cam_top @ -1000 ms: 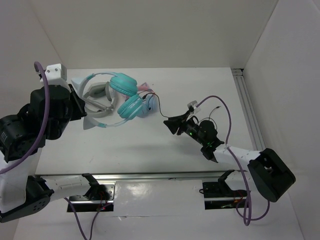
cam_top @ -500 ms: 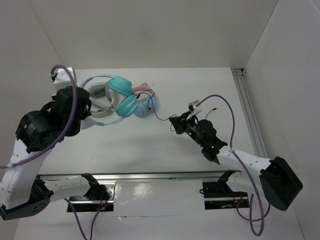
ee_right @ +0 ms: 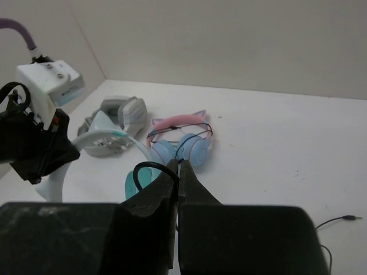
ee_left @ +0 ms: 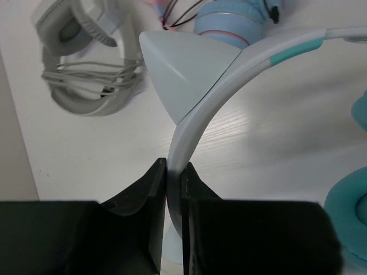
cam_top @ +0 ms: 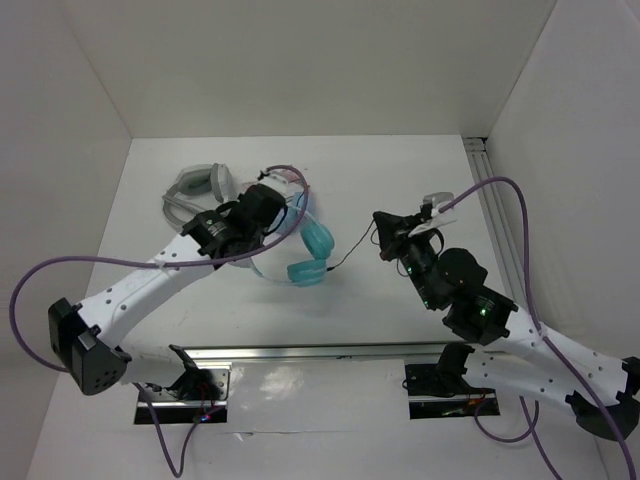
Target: Wrap the headphones
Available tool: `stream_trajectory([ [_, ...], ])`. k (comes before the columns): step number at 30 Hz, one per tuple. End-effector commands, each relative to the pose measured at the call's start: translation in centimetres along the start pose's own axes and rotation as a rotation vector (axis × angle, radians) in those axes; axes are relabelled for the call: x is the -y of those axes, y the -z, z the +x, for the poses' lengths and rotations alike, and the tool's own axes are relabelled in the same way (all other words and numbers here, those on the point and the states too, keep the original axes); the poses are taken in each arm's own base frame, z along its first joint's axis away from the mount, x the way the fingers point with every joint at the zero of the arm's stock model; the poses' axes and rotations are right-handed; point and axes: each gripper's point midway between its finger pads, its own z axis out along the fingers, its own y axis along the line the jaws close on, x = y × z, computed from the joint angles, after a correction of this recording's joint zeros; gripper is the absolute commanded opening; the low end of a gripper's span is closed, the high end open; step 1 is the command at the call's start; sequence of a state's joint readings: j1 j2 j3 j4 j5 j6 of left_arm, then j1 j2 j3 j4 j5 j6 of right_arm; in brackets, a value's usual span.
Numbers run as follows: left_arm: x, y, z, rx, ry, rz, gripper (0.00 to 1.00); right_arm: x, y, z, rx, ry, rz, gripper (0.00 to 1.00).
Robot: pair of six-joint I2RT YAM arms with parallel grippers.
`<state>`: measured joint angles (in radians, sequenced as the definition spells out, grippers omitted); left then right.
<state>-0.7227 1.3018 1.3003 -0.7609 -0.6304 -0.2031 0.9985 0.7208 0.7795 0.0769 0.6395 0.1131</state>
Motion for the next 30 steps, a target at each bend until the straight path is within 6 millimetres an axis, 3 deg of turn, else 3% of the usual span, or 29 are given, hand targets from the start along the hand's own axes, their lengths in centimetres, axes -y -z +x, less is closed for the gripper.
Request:
stream_trajectory([
  [1, 3.8, 0.4, -2.2, 0.099, -0.079, 0.138, 0.0, -0.7, 0.3, 1.5, -0.102, 0.128, -0.055, 0.0],
  [5, 8.1, 1.7, -1.6, 0.117, -0.178, 0.313, 0.0, -3.3, 0.0, 3.5, -0.174, 0.189, -0.193, 0.0],
  [8, 9.7, 2.5, -1.4, 0.129, -0.196, 0.405, 0.0, -4.3, -0.5, 5.2, -0.239, 0.232, -0.231, 0.0],
  [12, 11.8, 5.7, -1.5, 0.207, -0.243, 0.578, 0.0, -3.9, -0.8, 6.5, -0.258, 0.251, -0.2, 0.0],
  [19, 16.7, 8.4, 2.0, 0.183, -0.443, 0.705, 0.0, -2.5, -2.0, 7.6, -0.289, 0.287, -0.084, 0.0],
  [22, 17.6, 9.4, 2.8, 0.182, -0.461, 0.766, 0.0, -1.1, -2.5, 9.0, -0.319, 0.299, 0.021, 0.0],
  [25, 17.4, 10.9, 2.1, 0.23, -0.448, 0.818, 0.0, -0.1, -2.9, 10.4, -0.351, 0.325, 0.091, 0.0],
  [30, 17.1, 10.7, 2.2, 0.232, -0.447, 0.805, 0.0, 0.1, -3.4, 10.7, -0.374, 0.321, 0.149, 0.0],
])
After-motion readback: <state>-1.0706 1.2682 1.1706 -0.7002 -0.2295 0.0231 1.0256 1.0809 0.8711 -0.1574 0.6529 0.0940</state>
